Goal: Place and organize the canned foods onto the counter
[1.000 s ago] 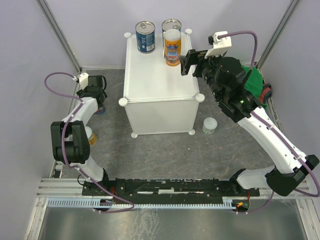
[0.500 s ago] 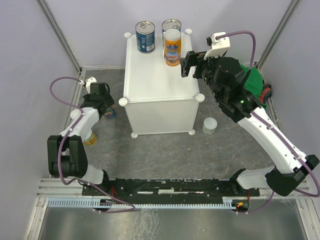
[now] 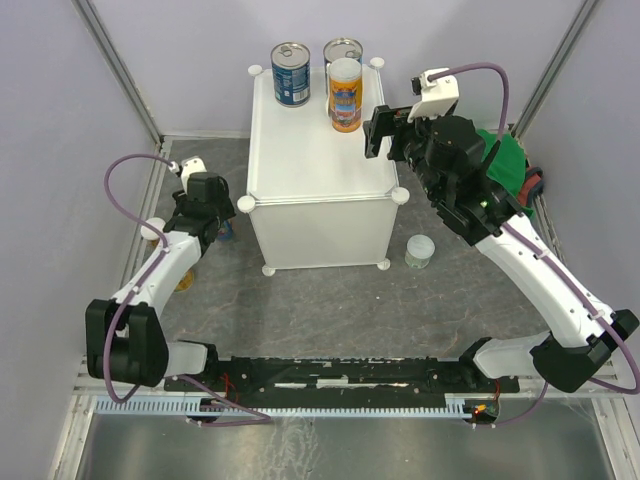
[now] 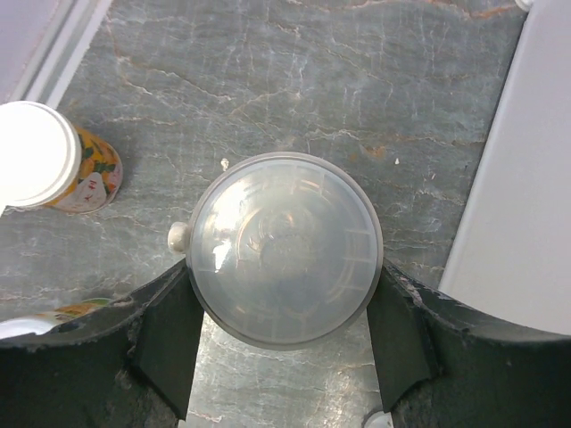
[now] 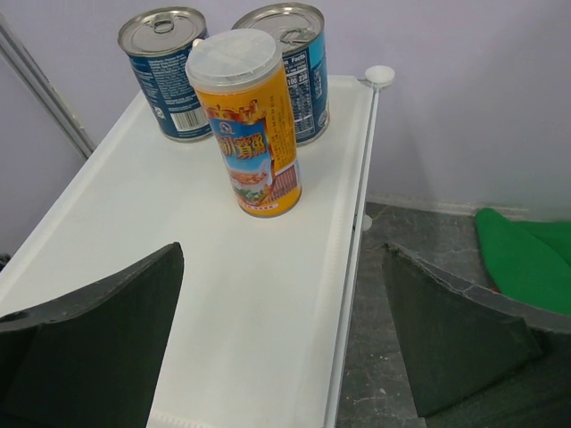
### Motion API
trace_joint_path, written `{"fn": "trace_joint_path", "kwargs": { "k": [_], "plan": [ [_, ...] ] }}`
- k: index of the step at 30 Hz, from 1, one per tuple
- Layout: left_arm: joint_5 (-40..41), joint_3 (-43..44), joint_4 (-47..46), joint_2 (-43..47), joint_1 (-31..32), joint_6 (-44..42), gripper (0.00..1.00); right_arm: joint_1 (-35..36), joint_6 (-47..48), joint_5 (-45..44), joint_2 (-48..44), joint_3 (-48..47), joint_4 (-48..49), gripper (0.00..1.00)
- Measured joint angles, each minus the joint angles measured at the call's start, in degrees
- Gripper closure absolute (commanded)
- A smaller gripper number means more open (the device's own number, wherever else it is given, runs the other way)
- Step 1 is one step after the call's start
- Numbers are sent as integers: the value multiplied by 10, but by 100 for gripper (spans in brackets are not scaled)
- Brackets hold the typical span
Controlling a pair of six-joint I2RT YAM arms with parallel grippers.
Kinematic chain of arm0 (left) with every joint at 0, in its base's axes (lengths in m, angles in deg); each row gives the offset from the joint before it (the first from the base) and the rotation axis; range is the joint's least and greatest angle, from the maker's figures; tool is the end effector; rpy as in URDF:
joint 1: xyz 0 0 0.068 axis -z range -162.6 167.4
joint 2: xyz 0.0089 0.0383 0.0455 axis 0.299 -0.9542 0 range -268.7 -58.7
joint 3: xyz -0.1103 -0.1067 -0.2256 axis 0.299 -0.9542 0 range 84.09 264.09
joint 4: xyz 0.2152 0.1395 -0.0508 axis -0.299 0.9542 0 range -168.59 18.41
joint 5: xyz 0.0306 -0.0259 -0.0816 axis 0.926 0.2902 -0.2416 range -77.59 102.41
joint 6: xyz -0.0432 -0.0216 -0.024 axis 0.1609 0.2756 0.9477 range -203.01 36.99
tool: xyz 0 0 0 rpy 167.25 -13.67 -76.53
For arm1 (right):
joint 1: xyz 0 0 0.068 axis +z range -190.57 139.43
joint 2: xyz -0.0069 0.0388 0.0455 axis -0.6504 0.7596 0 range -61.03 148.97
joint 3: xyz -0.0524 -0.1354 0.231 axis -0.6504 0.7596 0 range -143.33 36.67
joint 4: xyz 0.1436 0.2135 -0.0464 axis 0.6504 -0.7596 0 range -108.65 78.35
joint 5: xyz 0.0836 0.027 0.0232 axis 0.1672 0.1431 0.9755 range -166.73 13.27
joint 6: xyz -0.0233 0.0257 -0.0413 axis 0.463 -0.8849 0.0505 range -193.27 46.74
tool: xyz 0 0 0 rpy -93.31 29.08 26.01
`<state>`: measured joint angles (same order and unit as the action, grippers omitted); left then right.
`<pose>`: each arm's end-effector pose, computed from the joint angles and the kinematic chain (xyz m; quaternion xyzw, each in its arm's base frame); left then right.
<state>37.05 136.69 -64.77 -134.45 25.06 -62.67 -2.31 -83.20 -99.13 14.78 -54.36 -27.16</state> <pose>0.2883 -0.0239 0.2643 -0.1912 0.8583 0.0798 0.4694 0.2304 0.1646 0.4911 -0.0373 0.7078 0.1568 0.6878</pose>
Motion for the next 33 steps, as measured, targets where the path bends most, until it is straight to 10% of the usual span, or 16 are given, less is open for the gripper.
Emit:
{"fn": "trace_joint_path", "kwargs": {
  "k": [33],
  "plan": [
    [84, 233, 78, 75, 35, -59, 81, -1, 40, -23, -19, 1, -17, 1]
  ]
}}
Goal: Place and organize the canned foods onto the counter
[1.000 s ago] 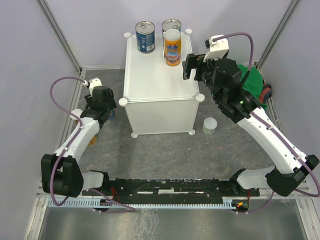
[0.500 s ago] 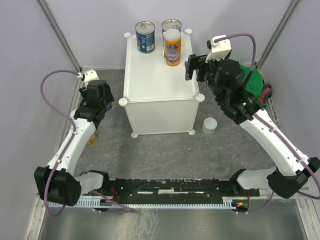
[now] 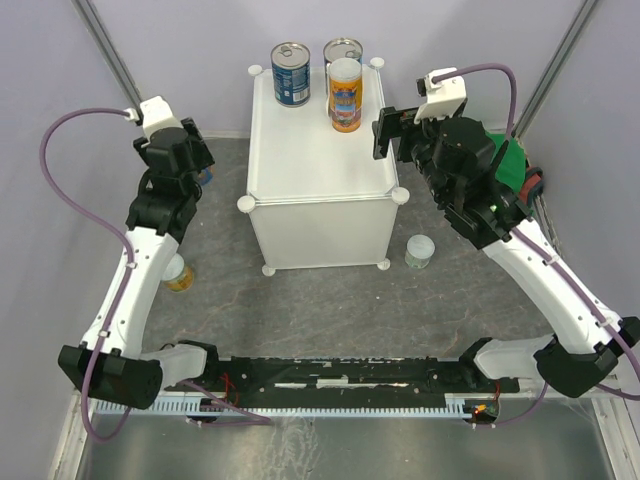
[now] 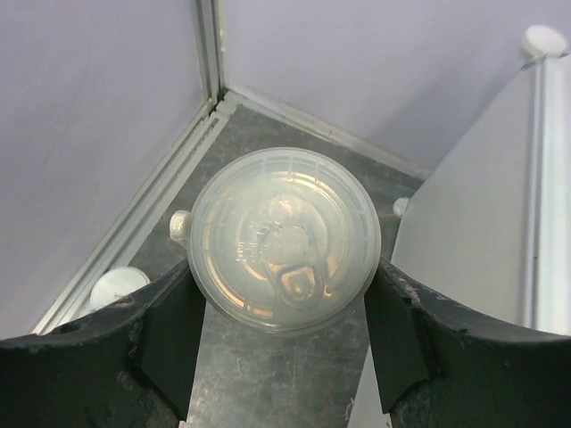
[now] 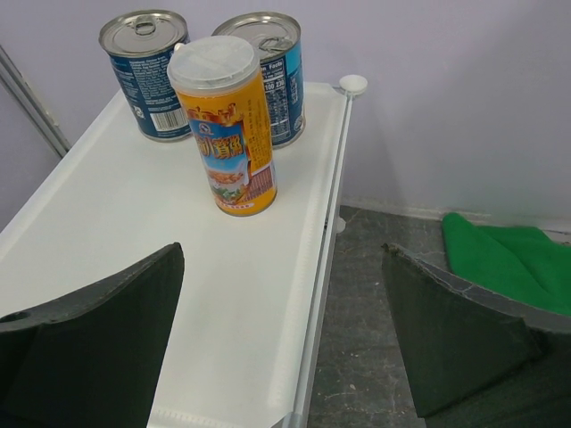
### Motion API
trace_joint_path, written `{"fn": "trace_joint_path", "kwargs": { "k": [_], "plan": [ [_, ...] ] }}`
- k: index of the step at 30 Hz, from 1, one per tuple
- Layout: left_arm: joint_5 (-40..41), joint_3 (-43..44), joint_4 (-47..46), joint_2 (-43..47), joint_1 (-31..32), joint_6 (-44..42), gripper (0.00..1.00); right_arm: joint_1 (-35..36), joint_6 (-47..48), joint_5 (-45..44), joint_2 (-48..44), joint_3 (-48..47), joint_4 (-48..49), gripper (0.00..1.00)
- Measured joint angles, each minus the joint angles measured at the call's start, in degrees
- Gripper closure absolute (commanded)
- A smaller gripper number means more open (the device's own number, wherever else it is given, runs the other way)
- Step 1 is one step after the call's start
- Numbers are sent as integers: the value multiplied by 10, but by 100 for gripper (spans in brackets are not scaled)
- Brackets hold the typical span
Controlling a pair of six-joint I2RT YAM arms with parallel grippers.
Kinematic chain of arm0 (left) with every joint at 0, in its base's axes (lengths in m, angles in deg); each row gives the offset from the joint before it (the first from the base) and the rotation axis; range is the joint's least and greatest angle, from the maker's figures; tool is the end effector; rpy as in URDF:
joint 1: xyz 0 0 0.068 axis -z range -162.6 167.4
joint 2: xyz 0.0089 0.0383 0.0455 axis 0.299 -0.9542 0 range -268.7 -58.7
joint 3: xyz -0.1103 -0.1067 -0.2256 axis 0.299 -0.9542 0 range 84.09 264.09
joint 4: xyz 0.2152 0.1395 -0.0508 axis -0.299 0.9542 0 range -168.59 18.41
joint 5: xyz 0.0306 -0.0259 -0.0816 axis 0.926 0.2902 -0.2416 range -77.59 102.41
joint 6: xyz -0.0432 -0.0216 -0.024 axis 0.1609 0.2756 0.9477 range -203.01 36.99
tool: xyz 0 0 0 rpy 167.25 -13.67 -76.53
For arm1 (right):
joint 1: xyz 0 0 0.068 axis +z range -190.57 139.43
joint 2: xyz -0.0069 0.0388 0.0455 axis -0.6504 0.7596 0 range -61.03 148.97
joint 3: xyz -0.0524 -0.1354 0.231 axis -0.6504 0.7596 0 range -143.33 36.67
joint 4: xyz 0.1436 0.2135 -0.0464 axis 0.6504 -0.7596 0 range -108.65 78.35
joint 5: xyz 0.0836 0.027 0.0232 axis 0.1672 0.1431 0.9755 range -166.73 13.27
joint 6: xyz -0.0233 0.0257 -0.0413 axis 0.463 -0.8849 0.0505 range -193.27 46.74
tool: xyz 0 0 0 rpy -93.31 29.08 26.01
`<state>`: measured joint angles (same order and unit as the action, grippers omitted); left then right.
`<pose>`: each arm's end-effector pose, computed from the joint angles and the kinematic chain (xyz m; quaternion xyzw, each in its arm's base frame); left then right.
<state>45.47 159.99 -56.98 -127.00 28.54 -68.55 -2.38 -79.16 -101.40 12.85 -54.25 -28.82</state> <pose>0.2569 -0.0309 0.4256 -0.1970 0.7501 0.0879 0.6252 0.2211 0.1552 0.4960 -0.0474 0.7063 0.1188 0.6963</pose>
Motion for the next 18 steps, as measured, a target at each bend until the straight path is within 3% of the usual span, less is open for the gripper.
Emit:
{"fn": "trace_joint_path", "kwargs": {
  "k": [18],
  "plan": [
    [-20, 172, 28, -91, 44, -21, 84, 0, 28, -5, 42, -48, -4, 1]
  ]
}}
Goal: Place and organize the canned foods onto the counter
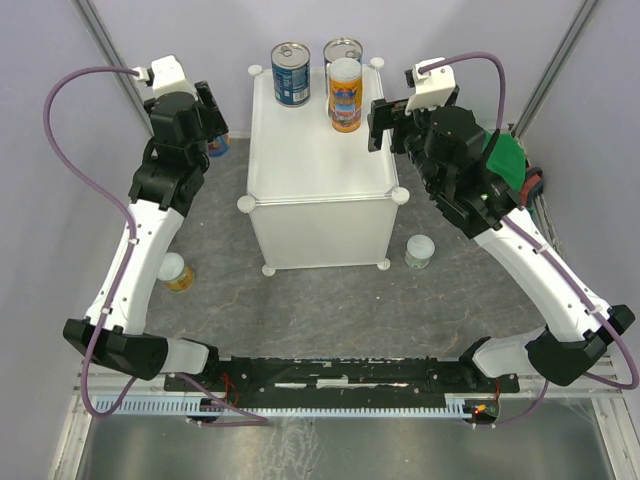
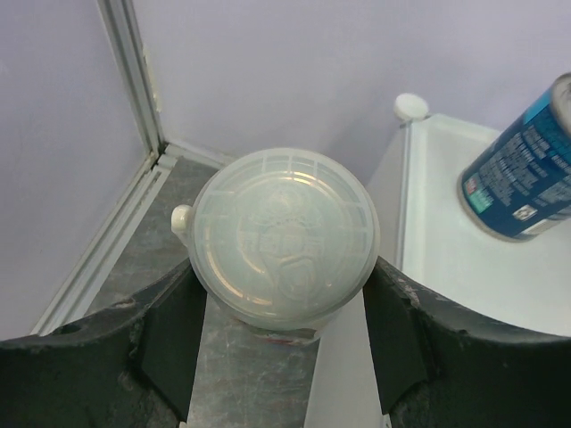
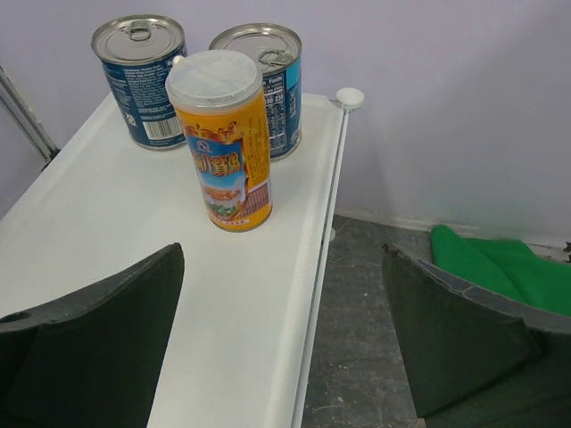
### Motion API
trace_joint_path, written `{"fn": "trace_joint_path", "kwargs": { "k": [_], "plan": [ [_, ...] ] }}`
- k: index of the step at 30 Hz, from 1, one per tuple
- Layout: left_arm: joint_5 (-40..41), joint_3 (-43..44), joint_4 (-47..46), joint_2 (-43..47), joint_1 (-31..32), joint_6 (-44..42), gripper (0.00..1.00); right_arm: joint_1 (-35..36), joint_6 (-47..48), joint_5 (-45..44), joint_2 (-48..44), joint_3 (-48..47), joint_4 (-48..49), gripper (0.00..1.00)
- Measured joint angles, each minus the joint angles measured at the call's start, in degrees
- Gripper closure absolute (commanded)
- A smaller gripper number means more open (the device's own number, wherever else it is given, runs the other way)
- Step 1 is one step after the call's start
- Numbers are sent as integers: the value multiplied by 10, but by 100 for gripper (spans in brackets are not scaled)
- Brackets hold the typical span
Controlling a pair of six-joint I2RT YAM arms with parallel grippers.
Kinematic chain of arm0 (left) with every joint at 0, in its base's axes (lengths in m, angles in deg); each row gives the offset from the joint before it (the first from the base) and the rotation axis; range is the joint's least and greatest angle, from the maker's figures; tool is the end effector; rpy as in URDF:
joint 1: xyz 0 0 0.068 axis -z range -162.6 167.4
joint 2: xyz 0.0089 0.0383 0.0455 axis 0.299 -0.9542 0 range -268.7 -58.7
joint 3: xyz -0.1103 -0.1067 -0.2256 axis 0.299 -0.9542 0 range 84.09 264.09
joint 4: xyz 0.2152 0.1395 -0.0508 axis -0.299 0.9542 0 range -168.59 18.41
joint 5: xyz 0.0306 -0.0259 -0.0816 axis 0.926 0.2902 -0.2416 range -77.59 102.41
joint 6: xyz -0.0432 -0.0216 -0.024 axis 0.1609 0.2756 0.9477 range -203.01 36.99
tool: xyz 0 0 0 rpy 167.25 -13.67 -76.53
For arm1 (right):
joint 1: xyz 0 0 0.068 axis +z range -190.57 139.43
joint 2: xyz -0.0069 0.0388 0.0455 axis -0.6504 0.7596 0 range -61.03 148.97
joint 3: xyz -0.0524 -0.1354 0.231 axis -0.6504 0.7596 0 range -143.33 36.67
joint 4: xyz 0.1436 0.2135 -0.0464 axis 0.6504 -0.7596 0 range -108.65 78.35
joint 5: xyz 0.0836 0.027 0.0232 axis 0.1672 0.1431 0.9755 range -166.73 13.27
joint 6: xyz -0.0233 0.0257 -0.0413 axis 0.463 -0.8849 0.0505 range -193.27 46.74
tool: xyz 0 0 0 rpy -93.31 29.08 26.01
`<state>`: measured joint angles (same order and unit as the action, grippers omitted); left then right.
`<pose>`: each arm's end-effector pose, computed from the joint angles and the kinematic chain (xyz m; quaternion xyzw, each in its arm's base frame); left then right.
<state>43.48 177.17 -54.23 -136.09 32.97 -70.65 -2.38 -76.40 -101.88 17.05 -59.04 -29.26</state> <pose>0.2797 -0.0589 0.4795 -0.1540 0.7354 0.0457 0.6583 0.2349 0.1657 0.5032 -0.0610 0.7044 0.0996 0.7001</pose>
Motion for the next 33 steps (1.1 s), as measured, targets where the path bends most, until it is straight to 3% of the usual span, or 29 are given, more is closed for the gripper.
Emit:
{"fn": "trace_joint_path", "kwargs": {
  "k": [13, 33],
  "plan": [
    [-19, 118, 19, -33, 41, -22, 85, 0, 7, -6, 4, -7, 0, 1],
    [-143, 188, 36, -108, 87, -22, 87, -1, 7, -21, -18, -6, -2, 1]
  ]
}}
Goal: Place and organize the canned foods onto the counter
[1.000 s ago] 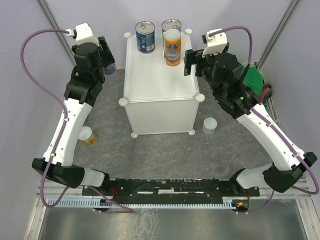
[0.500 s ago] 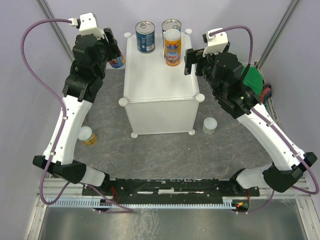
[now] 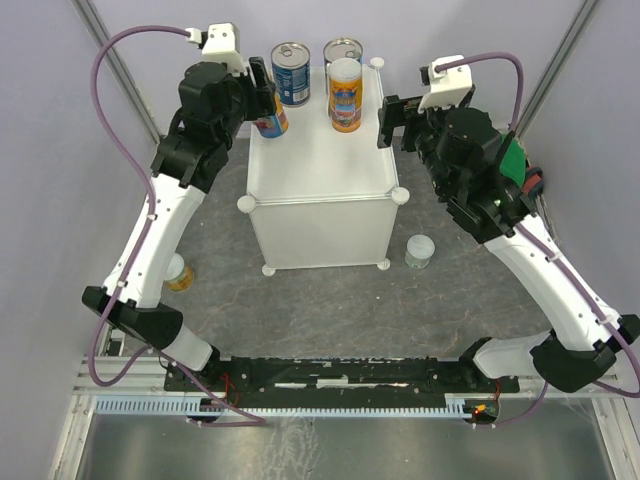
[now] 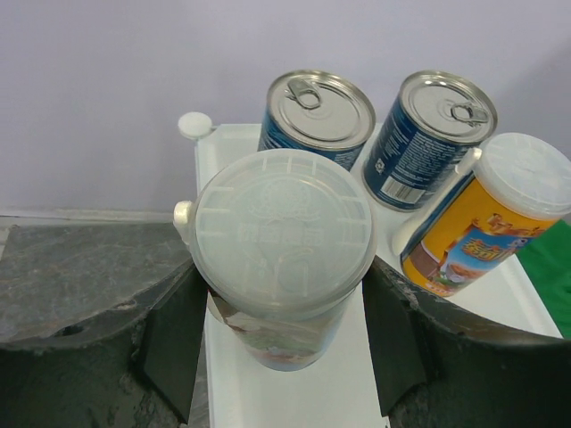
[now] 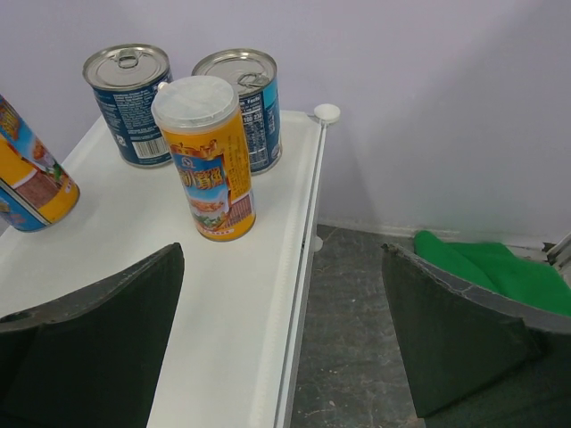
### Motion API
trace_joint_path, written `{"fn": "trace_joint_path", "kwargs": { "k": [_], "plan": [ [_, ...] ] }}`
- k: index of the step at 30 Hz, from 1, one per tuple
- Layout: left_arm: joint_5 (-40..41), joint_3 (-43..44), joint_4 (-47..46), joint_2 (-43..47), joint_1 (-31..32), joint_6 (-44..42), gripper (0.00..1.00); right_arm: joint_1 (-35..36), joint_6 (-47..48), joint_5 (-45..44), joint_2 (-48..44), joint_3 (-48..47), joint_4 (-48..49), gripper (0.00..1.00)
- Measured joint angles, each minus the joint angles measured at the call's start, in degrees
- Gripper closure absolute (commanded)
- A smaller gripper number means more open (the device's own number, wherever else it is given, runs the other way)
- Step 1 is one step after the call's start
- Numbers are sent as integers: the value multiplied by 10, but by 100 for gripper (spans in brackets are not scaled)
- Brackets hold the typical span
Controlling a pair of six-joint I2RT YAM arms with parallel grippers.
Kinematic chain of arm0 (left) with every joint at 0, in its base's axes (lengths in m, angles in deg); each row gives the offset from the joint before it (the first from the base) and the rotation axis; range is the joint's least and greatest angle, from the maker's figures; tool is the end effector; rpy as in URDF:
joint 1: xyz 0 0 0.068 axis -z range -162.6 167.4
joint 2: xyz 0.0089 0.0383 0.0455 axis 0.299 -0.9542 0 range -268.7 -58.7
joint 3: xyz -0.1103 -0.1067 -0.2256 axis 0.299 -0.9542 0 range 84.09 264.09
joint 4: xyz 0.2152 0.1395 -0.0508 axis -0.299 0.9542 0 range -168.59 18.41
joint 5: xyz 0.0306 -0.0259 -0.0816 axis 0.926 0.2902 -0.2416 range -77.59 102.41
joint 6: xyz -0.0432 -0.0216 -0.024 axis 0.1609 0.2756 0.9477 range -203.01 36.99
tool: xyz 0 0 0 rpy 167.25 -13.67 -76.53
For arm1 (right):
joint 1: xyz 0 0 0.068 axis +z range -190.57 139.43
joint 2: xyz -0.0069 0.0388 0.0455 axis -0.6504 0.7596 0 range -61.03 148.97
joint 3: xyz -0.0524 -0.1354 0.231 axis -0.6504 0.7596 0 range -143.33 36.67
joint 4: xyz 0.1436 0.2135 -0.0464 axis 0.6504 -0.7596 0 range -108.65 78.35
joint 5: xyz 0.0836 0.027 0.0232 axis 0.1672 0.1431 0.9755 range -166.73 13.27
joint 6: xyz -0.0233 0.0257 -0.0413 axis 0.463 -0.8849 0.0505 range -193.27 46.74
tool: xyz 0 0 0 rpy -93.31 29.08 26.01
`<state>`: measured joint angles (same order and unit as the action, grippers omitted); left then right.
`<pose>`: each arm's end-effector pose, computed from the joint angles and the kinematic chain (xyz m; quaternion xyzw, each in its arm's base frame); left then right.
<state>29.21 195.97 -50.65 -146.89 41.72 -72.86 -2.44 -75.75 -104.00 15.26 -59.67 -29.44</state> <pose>0.2955 -0.1223 0.5229 -0.0092 0.7317 -0.0972 0.6746 0.2244 0.1556 0.5145 -0.0444 0.6932 0.0900 0.7137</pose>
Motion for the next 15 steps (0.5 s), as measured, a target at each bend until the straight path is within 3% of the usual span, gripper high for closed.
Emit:
{"fn": "trace_joint_path", "kwargs": {
  "k": [15],
  "plan": [
    [8, 38, 9, -69, 49, -32, 85, 0, -2, -4, -16, 16, -3, 1]
  ]
}}
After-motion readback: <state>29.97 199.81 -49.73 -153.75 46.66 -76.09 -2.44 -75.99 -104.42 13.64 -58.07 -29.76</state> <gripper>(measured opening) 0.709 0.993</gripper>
